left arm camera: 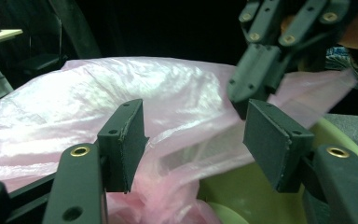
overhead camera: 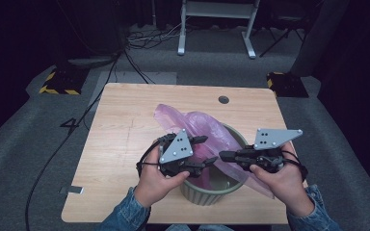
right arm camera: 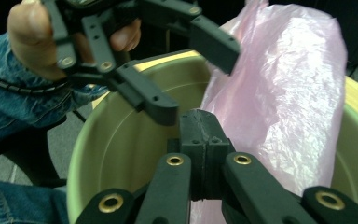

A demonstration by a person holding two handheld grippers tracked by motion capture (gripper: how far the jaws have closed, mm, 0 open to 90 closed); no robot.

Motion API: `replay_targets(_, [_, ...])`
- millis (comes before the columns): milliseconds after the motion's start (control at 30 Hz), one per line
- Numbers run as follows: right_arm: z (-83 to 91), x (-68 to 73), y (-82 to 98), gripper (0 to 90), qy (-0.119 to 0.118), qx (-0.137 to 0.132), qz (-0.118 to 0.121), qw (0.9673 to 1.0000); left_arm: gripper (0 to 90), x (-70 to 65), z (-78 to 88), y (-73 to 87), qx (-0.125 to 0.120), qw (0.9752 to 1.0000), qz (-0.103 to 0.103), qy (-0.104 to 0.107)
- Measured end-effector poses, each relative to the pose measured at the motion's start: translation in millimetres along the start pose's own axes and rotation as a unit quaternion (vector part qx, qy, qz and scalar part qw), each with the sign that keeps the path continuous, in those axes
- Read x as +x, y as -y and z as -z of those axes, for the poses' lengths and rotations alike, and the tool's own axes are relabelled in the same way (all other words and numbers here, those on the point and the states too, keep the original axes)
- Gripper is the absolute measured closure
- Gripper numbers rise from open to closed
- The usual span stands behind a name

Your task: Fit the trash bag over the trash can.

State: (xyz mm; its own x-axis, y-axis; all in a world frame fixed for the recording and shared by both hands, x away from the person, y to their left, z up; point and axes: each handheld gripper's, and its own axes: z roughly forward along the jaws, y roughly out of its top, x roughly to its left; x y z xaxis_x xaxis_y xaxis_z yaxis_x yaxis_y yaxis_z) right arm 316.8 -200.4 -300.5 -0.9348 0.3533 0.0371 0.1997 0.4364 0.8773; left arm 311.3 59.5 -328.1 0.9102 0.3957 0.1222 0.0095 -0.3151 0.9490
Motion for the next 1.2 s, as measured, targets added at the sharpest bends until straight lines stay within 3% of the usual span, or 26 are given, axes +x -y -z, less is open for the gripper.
replay_targets(300, [4.6, -2.5, -3.0, 90.0, 0.006, -0.035, -0.016, 0.9992, 39.6, 2.8, -6.0, 0.9, 0.030, 0.9995, -0.003, -0.001])
replay_targets(400, [4.6, -2.5, -3.2, 90.0, 0.001, -0.038, -0.018, 0.9991, 40.7, 4.2, -8.3, 3.0, 0.039, 0.9990, -0.010, -0.021])
replay_targets(433, [4.2, -2.4, -3.0, 90.0, -0.001, -0.037, -0.018, 0.9992, 44.5, 5.1, -8.3, 3.3, 0.041, 0.9988, -0.011, -0.026])
replay_targets(600, [0.7, 1.1, -1.4, 90.0, -0.019, -0.029, -0.017, 0.9993, 83.6, 7.9, -5.7, 3.2, 0.055, 0.9978, -0.019, -0.033])
replay_targets(667, [-1.1, 1.0, -2.1, 80.0, -0.022, -0.017, -0.019, 0.9994, 89.6, 6.4, -5.3, 3.1, 0.060, 0.9971, -0.030, -0.035])
replay_targets(767, [-3.2, -0.2, -6.6, 64.1, -0.003, -0.006, -0.015, 0.9999, 90.0, 4.1, -4.5, 2.8, 0.064, 0.9966, -0.037, -0.038])
replay_targets(967, [-0.6, -5.5, -21.8, 60.8, 0.008, -0.018, -0.020, 0.9996, 90.0, -0.2, -1.9, 0.4, 0.058, 0.9970, -0.037, -0.035])
replay_targets(1200, [-18.1, -12.9, -24.3, 60.4, 0.000, 0.019, -0.031, 0.9993, 90.0, -3.0, 0.8, -1.2, 0.047, 0.9969, -0.050, -0.037])
